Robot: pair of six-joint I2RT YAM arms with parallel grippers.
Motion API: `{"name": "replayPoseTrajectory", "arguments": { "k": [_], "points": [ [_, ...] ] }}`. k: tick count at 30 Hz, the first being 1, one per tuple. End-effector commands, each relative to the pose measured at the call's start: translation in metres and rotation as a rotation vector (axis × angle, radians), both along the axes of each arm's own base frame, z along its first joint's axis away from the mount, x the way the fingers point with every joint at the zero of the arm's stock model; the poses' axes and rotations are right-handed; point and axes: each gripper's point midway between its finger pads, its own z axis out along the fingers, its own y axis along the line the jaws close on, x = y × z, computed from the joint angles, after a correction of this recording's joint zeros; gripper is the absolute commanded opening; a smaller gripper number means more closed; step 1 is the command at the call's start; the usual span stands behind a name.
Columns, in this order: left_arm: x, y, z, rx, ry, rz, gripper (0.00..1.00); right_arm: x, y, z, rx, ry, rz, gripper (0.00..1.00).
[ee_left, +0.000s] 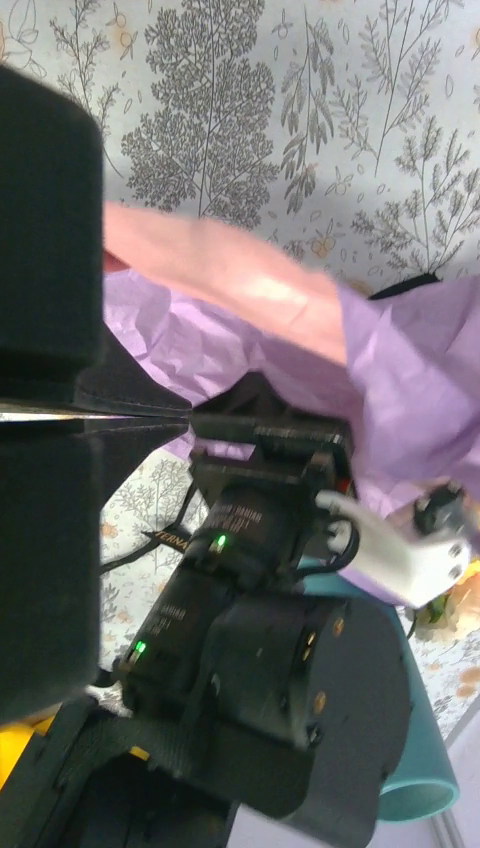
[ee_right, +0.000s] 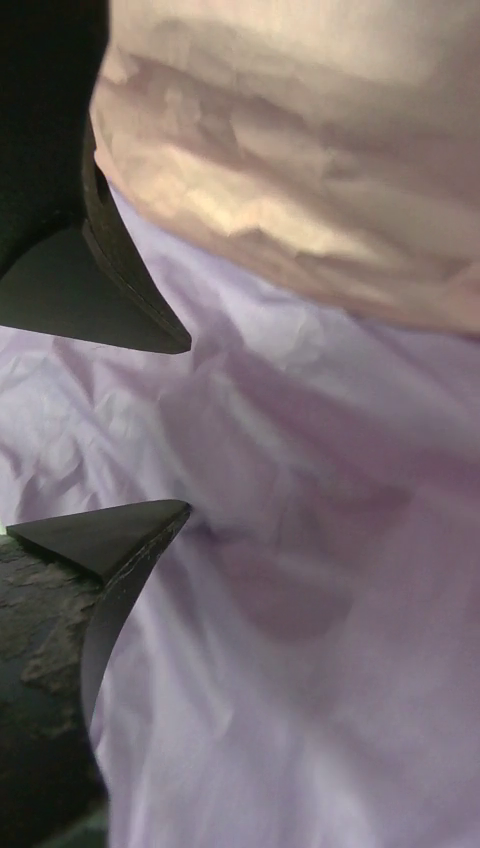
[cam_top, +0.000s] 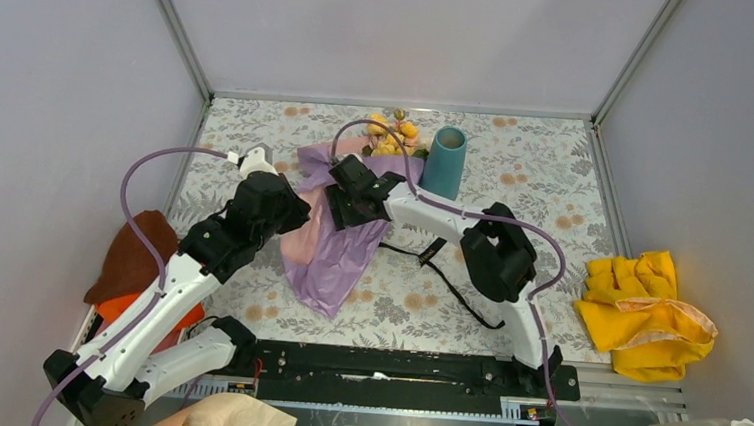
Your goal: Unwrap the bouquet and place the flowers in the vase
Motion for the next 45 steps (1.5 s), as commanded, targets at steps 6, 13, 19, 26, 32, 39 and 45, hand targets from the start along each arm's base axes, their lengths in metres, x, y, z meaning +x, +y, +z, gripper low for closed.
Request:
{"name": "replayPoseTrajectory", "arguments": {
  "k": [6, 13, 19, 26, 32, 39, 45],
  "points": [
    [0.001, -0.017, 0.004, -0.048, -0.012, -0.039, 0.01, -0.010, 0.058, -0.014, -0.046, 0.021, 0.105, 0.64],
    [-0.002, -0.007, -0.029, 0.007, 0.037, 0.000, 0.01, -0.013, 0.046, -0.043, -0.116, 0.045, 0.082, 0.63],
    [-0.005, -0.007, -0.052, 0.018, 0.077, 0.003, 0.01, -0.019, 0.030, -0.070, -0.183, 0.072, 0.068, 0.52],
    [-0.005, -0.002, -0.054, 0.032, 0.074, 0.025, 0.01, -0.023, 0.014, -0.086, -0.223, 0.082, 0.051, 0.08],
    [-0.003, 0.005, -0.073, 0.081, 0.124, 0.061, 0.03, -0.022, 0.000, -0.068, -0.223, 0.025, 0.016, 0.06],
    [-0.004, -0.005, -0.130, 0.135, 0.292, 0.046, 0.13, -0.017, -0.019, 0.002, -0.097, -0.109, -0.050, 0.26],
    [-0.004, -0.019, -0.152, 0.102, 0.345, 0.003, 0.63, -0.012, -0.034, 0.081, 0.000, -0.258, -0.073, 0.44]
  ]
}}
